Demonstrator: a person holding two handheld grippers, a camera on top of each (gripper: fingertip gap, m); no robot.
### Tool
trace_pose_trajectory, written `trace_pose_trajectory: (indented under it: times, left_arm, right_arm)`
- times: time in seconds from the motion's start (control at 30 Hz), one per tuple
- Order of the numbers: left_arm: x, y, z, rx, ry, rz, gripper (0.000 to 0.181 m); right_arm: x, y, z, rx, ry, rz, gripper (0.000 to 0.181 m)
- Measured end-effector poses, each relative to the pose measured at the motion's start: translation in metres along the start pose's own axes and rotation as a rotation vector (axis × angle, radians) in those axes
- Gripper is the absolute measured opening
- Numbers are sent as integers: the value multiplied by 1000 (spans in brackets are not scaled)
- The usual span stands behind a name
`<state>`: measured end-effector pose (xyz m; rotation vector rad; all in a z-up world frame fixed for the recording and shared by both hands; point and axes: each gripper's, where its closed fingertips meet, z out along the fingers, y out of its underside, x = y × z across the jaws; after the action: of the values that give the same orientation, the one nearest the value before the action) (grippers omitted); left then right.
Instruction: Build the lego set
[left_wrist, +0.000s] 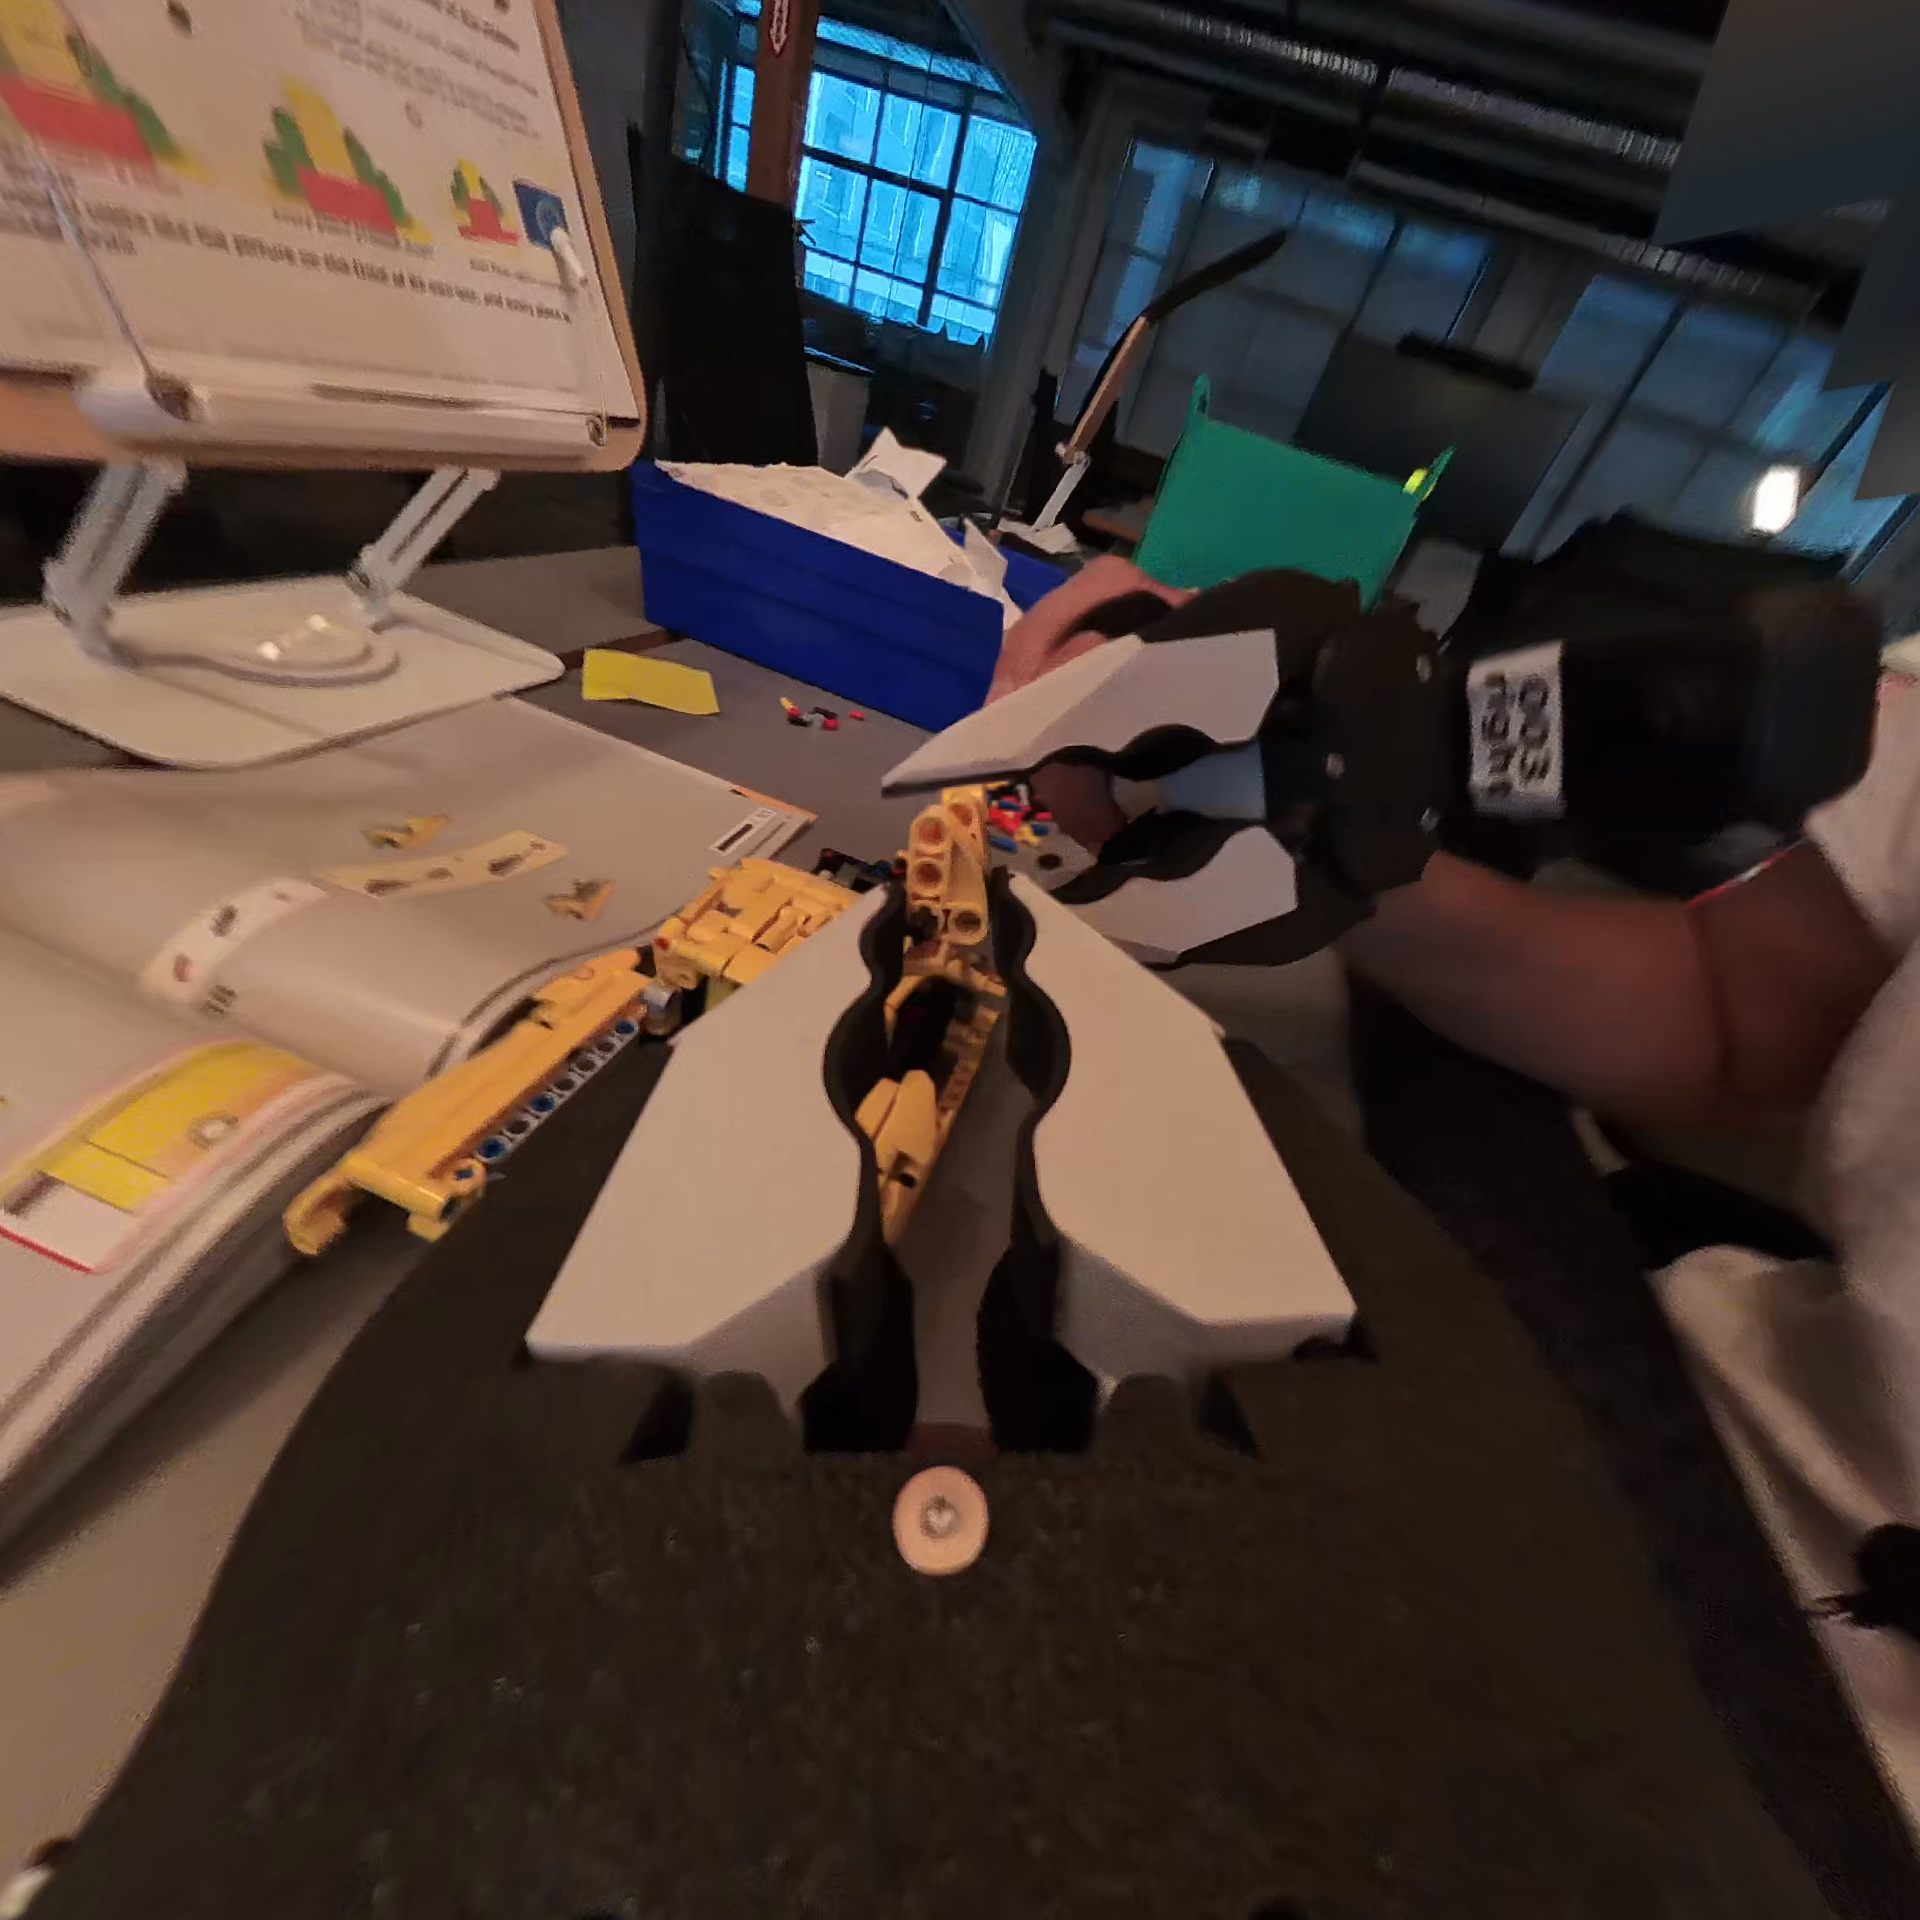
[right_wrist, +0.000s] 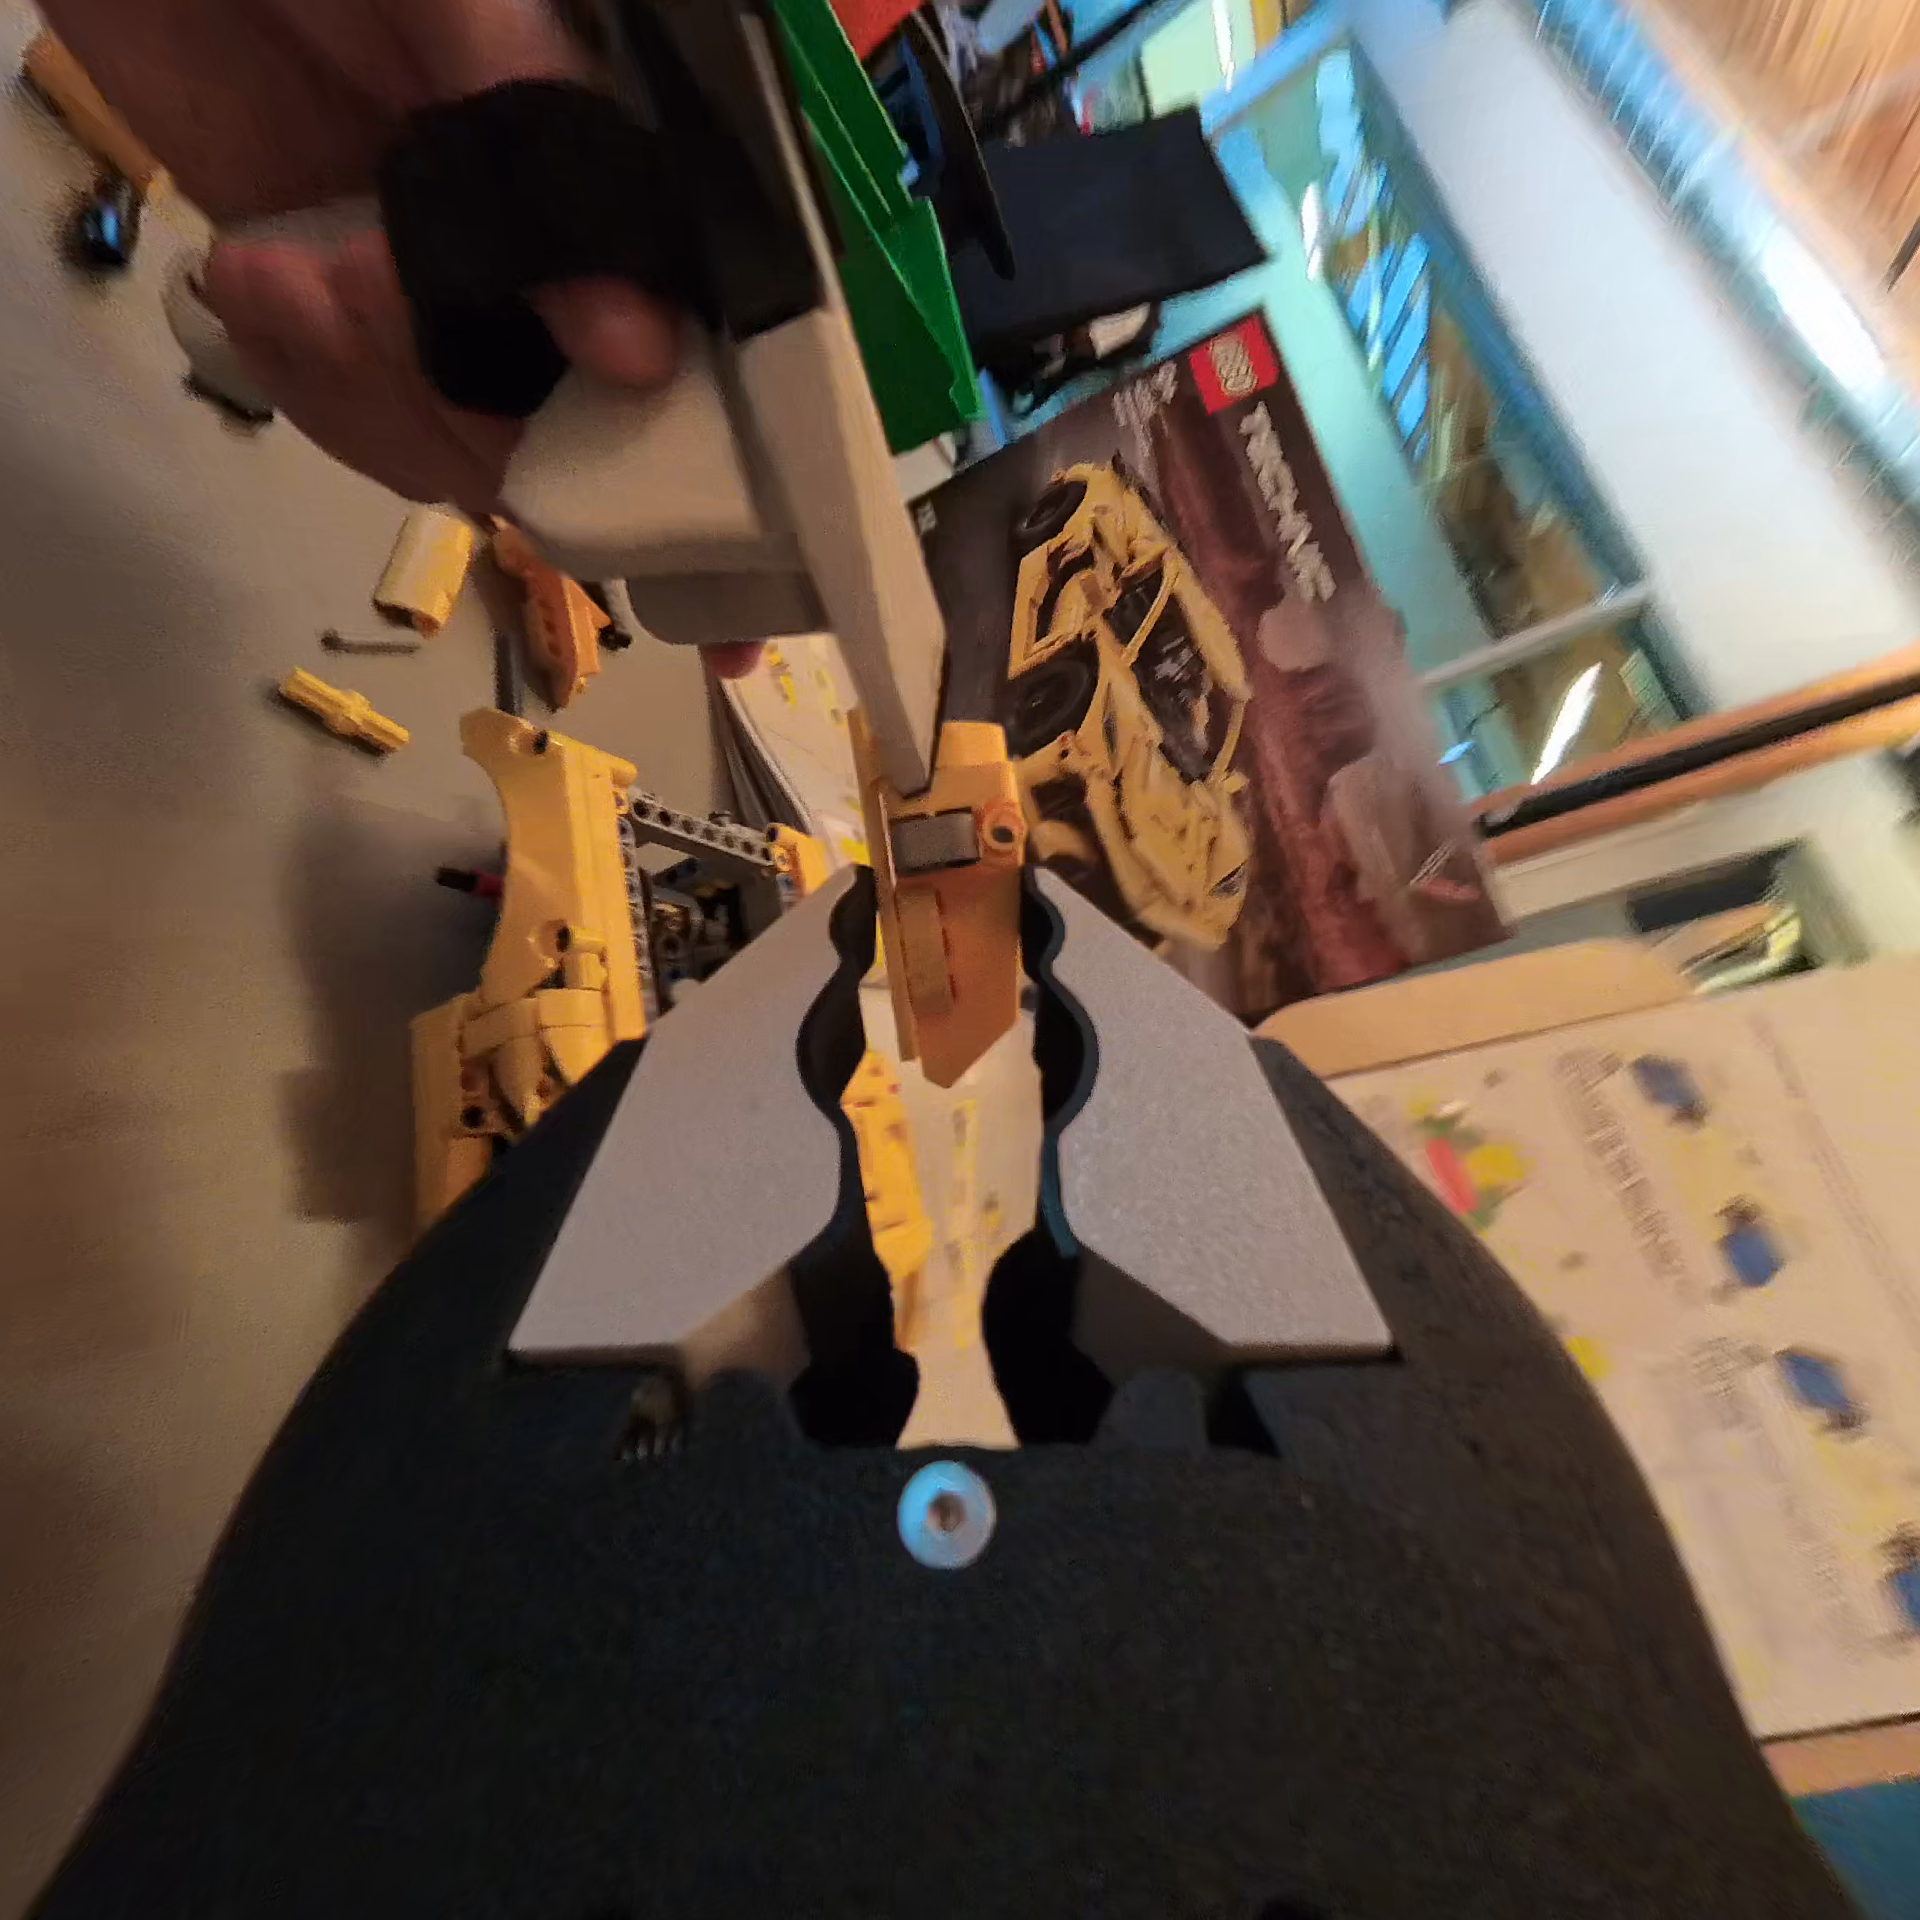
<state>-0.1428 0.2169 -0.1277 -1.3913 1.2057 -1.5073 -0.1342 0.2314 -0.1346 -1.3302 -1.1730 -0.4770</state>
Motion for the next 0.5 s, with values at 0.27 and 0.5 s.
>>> trace_pose_trajectory:
  times: [0.27,0.5]
  left_arm:
    - [3,-15,-3,-25,-384,1071,16]
    - [35,-30,1,90,-606,1647,16]
  right_arm:
    - [19,-7,-14,144,-254,700,62]
    - [34,-10,-36,370,-919,1710,66]
